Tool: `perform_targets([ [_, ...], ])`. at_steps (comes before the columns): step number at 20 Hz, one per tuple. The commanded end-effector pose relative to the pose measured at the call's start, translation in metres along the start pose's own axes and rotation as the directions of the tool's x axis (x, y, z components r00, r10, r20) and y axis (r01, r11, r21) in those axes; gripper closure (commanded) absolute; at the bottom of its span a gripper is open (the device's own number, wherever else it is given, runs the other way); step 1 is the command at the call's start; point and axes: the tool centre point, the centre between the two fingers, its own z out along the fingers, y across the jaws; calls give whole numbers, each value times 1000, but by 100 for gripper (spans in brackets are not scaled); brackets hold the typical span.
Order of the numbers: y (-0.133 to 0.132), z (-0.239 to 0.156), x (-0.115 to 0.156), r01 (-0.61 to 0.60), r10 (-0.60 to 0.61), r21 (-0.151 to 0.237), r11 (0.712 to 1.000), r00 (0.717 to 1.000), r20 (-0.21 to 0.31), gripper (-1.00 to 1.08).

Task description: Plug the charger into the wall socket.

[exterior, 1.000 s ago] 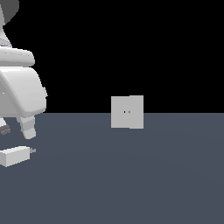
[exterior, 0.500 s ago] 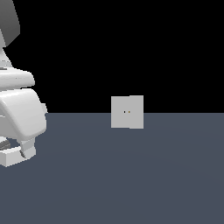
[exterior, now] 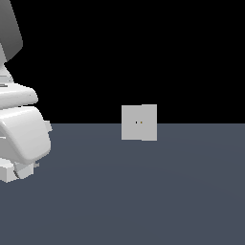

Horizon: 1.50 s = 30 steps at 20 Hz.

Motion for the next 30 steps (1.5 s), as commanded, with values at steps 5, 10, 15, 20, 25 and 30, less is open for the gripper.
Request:
perform_targets([
  [5,0,0,0,0,0,0,1000,1000,0,108],
  [10,2,0,1,3,-3,2,1000,1000,0,108],
  [15,15,-4,9,24,-24,9,1000,1000,-1,108],
  [20,39,-9,23,60,-60,21,998,998,-2,108],
  [25,67,-15,43,106,-105,36,994,994,-4,108],
  [30,95,-20,65,152,-152,52,987,988,-8,108],
])
